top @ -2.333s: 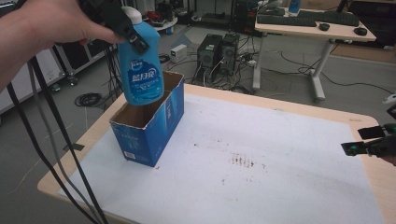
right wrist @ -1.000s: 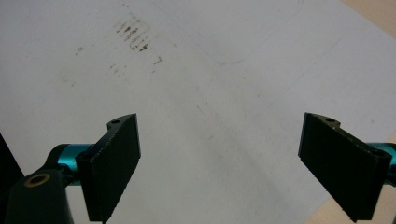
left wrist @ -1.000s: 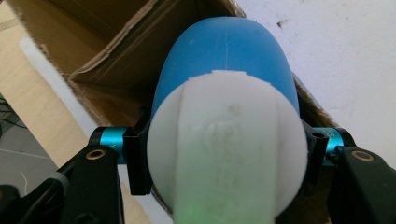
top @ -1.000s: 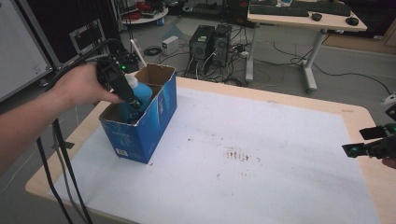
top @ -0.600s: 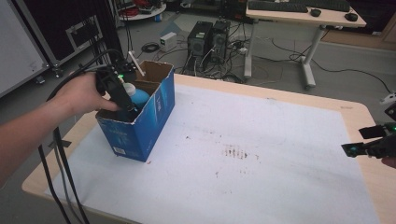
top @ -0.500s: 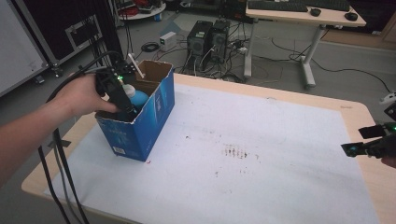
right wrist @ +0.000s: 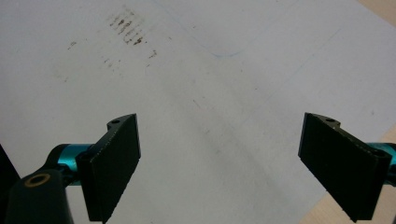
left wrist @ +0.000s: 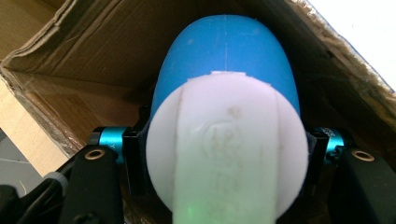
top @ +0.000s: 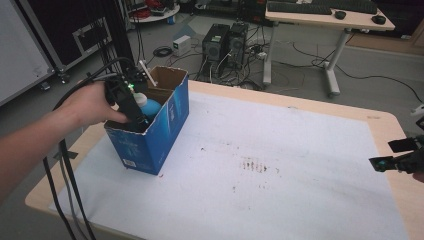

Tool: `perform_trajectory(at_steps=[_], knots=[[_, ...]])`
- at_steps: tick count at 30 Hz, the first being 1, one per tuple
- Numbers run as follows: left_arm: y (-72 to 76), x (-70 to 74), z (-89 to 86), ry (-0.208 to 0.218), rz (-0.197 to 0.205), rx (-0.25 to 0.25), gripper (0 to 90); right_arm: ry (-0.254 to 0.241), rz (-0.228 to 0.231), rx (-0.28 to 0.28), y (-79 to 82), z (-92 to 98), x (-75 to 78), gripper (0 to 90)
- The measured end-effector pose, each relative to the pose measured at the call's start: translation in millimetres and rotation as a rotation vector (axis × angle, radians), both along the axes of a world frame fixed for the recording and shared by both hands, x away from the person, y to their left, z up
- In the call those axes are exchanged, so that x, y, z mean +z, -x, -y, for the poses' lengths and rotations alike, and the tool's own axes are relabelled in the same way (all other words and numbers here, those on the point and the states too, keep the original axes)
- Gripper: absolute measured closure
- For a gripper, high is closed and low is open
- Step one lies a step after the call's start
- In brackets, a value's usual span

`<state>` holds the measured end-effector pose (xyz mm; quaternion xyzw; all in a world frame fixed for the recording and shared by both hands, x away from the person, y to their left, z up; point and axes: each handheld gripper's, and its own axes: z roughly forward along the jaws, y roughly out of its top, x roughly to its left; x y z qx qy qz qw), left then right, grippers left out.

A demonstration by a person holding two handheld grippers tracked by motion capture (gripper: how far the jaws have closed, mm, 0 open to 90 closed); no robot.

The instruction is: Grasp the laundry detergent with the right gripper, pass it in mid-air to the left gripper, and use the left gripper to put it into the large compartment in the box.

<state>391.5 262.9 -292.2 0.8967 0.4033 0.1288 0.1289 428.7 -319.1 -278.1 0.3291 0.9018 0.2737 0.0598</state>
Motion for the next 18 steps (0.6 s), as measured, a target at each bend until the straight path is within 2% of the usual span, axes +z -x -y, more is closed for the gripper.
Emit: perform_trajectory(at_steps=[18], knots=[[-1.2, 0.9, 1.1, -0.020, -0.019, -0.010, 37.8, 0.000, -0.001, -0.015, 1.1, 4.0, -0.3, 12.4]])
